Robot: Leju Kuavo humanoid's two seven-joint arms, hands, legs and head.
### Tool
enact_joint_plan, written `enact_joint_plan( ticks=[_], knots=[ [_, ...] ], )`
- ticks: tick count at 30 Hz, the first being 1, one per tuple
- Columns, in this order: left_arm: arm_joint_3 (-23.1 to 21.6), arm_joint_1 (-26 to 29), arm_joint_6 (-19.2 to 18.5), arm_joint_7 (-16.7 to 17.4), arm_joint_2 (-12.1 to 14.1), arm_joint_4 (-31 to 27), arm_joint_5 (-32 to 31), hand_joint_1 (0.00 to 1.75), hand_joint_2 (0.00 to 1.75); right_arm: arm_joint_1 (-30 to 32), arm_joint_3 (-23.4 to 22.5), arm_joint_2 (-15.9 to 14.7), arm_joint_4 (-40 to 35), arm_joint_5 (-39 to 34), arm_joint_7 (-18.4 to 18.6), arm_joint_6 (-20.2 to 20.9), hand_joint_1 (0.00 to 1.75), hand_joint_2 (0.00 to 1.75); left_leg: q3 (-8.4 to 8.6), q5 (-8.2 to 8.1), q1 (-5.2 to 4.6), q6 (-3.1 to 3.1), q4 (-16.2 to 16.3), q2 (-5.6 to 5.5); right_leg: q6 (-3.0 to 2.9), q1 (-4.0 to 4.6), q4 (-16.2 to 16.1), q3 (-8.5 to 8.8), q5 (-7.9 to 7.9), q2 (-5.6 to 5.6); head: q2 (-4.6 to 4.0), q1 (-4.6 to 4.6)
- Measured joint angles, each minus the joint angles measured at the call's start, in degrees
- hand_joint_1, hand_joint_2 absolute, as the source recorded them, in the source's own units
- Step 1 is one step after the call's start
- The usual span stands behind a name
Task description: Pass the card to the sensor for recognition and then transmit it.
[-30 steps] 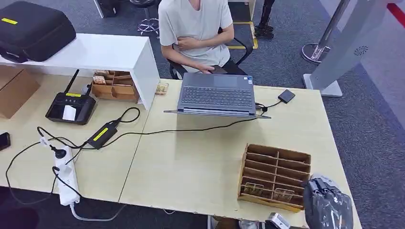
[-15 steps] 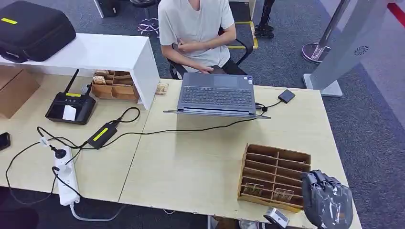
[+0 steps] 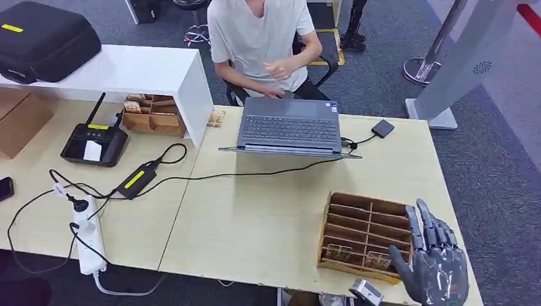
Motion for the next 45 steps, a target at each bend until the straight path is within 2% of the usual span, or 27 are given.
enact_joint_plan(
  ticks=[13,28,45],
  knots=[
    [0.0,0.0,-0.1,0.2,0.0,0.0,-0.3,0.00,1.75,-2.3,0.9,0.0,1.7,0.7,0.8,0.0,0.00,1.75,0.00,0.00,0.00,0.00,0.0,0.01,0.00,0.00,0.0,0.01,0.00,0.00,0.00,0.00],
    [0.0,-0.1,-0.3,0.8,0.0,0.0,-1.1,0.00,1.75,-12.6,6.0,-1.6,14.9,3.6,5.6,0.0,0.00,1.75,0.00,0.03,0.00,0.00,0.0,0.01,-0.01,0.00,0.0,0.00,0.01,0.01,0.00,-0.02],
    [0.0,-0.1,-0.4,0.9,0.0,0.0,-0.9,0.00,1.75,-14.5,7.1,-3.4,18.6,4.5,7.3,-0.1,0.00,1.75,0.02,0.02,0.00,0.00,0.0,0.02,0.00,0.00,0.0,0.01,0.01,0.01,0.00,0.00]
  ],
)
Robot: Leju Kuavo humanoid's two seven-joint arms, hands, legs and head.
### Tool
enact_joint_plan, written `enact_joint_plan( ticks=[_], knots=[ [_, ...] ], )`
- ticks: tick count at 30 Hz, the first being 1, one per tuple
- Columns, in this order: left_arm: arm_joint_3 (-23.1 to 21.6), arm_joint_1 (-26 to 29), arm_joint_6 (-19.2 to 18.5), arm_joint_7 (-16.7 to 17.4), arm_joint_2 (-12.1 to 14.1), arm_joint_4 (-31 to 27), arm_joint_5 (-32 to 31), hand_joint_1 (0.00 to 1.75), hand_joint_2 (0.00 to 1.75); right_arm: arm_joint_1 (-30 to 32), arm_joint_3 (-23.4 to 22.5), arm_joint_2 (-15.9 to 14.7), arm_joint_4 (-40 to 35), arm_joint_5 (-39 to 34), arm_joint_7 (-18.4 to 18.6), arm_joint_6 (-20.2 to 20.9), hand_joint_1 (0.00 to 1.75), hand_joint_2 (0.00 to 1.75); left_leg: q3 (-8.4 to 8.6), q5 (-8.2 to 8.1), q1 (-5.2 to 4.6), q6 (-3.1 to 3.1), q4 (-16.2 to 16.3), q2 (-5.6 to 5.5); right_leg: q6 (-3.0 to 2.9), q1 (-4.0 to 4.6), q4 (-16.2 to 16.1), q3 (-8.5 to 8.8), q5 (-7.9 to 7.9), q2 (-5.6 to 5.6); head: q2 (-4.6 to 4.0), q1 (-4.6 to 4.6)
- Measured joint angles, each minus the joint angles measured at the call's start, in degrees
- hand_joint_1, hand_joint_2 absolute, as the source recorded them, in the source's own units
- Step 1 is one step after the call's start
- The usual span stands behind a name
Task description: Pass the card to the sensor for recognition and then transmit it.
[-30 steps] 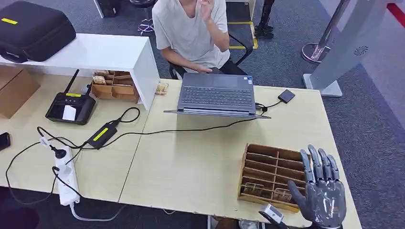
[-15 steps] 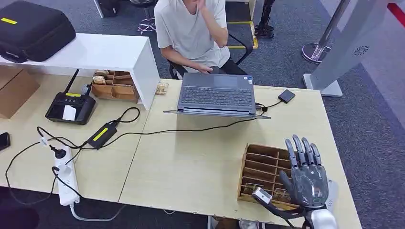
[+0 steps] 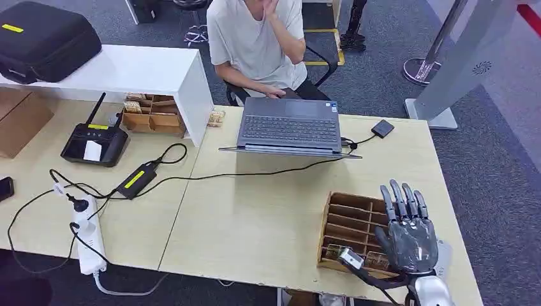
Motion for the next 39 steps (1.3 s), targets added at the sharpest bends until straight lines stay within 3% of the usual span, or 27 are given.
enact_joint_plan(
  ticks=[19,39],
  knots=[
    [0.0,0.0,0.0,0.0,0.0,0.0,1.1,0.00,1.75,5.1,-2.7,-6.5,-8.5,1.8,2.4,0.0,0.00,1.75,0.00,-0.02,-0.01,-0.01,0.0,0.03,0.00,0.00,0.0,-0.03,0.00,0.02,0.00,0.00],
    [0.0,-0.1,0.0,0.3,0.0,0.0,1.0,0.00,1.75,6.0,-2.2,-7.0,-9.4,3.3,2.1,0.3,0.00,1.75,-0.02,-0.02,-0.01,-0.01,0.0,0.05,0.00,0.00,0.0,-0.02,0.00,0.03,0.00,0.00]
  ],
)
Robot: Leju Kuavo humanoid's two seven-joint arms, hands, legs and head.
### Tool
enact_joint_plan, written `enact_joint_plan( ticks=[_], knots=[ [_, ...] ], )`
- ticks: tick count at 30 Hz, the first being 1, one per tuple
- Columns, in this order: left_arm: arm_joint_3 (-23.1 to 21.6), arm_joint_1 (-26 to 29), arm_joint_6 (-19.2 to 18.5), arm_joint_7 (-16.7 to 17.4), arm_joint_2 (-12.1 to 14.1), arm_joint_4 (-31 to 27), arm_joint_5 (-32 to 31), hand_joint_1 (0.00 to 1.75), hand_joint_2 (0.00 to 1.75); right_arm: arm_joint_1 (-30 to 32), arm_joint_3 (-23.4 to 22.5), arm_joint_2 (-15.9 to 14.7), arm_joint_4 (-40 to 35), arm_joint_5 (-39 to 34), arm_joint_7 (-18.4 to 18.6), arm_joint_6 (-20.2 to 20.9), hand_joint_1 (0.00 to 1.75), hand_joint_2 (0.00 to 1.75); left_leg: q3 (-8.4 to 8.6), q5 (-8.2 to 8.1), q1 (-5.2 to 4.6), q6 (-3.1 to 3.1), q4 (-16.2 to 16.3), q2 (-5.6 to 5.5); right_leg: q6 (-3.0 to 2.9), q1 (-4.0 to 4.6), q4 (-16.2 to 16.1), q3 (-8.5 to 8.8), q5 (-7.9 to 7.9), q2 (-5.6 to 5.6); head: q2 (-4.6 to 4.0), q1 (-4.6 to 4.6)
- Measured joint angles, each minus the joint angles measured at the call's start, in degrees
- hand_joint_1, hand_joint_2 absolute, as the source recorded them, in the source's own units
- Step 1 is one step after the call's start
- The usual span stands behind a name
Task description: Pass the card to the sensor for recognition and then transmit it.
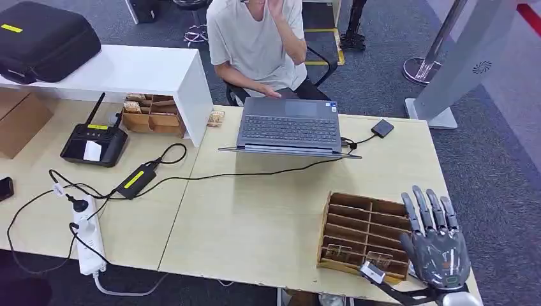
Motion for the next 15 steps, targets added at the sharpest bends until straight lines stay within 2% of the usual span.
enact_joint_plan(
  ticks=[15],
  knots=[
    [0.0,0.0,0.0,0.0,0.0,0.0,0.0,0.00,1.75,-1.5,2.3,0.0,2.9,0.0,0.6,0.2,0.00,1.75,0.00,0.00,0.00,0.00,0.0,0.00,0.00,0.00,0.0,0.00,0.00,0.00,0.00,0.00]
  ],
)
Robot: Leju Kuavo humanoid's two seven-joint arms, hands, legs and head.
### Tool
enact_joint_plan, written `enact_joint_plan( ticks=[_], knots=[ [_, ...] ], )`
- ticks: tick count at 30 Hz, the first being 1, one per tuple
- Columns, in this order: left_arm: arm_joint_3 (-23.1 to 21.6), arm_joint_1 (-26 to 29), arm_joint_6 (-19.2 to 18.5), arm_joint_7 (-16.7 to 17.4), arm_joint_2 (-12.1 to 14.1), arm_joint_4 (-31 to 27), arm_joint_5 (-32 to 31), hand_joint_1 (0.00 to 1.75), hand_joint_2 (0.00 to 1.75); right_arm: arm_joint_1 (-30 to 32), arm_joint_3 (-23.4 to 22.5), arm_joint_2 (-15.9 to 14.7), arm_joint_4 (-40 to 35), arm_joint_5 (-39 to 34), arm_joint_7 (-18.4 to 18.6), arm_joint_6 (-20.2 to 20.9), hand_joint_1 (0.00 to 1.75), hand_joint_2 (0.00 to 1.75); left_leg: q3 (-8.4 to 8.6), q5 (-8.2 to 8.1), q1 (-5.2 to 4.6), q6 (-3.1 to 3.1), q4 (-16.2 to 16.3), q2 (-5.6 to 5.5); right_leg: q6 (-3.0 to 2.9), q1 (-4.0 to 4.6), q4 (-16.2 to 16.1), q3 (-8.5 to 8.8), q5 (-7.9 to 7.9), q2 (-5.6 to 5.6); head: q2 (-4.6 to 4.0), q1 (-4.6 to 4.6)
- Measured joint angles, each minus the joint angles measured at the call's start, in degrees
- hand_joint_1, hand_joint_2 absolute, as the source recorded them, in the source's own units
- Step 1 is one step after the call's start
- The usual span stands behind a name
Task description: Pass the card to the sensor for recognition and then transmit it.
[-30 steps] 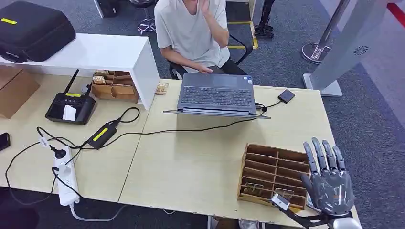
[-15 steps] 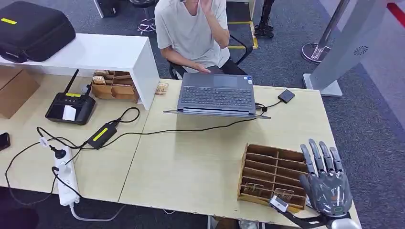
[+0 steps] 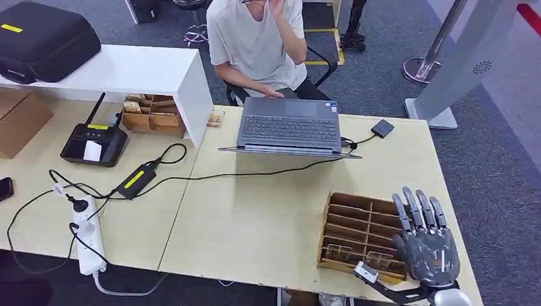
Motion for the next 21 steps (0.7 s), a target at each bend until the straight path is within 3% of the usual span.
enact_joint_plan(
  ticks=[15,21],
  knots=[
    [0.0,0.0,0.0,0.0,0.0,0.0,0.0,0.00,1.75,-0.7,1.0,-0.1,1.6,0.0,0.5,0.5,0.00,1.75,0.00,0.00,0.00,0.00,0.0,0.00,0.00,0.00,0.0,0.00,0.00,0.00,0.00,0.00],
    [0.0,0.0,0.0,0.0,0.0,0.0,0.2,0.00,1.75,-0.6,0.3,-3.9,-0.8,-3.5,-0.3,4.4,0.00,1.75,0.00,0.00,-0.02,0.00,0.0,0.00,0.01,-0.02,0.0,0.00,0.01,0.00,0.00,0.00]
  ],
)
